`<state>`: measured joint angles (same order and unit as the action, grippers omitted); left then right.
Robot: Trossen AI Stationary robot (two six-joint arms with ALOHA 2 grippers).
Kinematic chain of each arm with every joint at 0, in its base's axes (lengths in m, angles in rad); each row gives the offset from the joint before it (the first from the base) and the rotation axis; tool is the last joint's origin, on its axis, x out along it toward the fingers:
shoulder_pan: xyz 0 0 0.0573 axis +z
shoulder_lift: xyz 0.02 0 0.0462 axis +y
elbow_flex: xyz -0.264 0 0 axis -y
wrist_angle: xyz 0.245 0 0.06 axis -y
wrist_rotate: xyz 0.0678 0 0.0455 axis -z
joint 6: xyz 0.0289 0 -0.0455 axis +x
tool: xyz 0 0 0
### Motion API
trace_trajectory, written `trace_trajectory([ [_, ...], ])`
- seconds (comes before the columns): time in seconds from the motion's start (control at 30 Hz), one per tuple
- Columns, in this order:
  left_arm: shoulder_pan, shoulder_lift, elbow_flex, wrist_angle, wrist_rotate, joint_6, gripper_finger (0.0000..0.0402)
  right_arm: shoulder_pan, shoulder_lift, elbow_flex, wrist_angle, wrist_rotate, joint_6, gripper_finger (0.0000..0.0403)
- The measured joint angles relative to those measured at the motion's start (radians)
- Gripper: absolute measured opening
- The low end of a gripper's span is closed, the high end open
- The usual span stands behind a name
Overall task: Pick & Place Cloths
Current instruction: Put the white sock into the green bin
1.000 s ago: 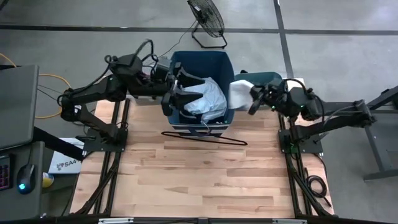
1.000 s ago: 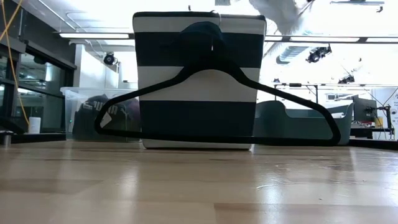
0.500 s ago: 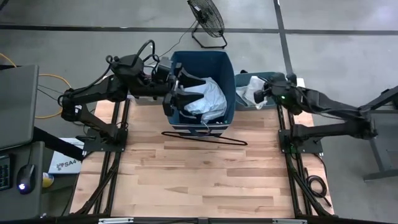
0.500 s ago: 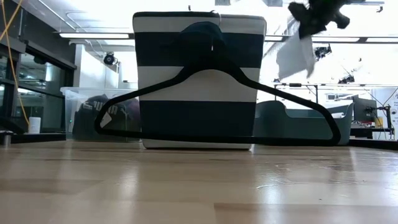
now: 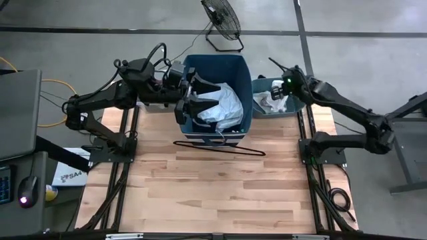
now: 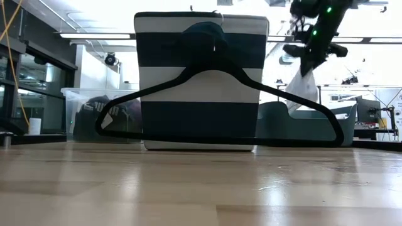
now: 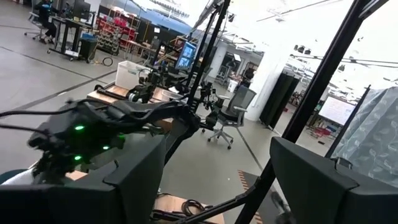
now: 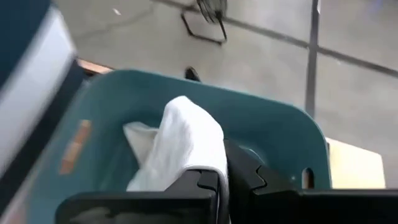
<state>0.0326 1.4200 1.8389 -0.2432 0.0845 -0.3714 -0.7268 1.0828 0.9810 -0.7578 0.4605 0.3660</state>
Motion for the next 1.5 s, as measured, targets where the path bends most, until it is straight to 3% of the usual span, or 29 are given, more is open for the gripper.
trace_trajectory([
  [0.43,0.000,0.000,0.000,-0.053,0.000,-0.006,0.0285,-0.157,0.176,0.000,-0.006,-0.178,-0.026,0.0003],
  [0.73,0.000,0.000,0.000,-0.054,0.000,-0.007,0.0285,-0.187,0.212,0.000,-0.021,-0.212,-0.017,0.0003],
  [0.93,0.000,0.000,0.000,-0.055,0.003,-0.026,0.0285,-0.229,0.268,0.000,-0.047,-0.284,0.084,0.0003],
  [1.17,0.000,0.000,0.000,-0.071,0.002,-0.028,0.0285,-0.252,0.310,0.000,0.028,-0.285,0.236,0.0003],
  [1.5,0.000,0.000,0.000,-0.103,0.001,-0.054,0.0285,-0.252,0.310,0.000,0.135,-0.346,0.263,0.0014],
])
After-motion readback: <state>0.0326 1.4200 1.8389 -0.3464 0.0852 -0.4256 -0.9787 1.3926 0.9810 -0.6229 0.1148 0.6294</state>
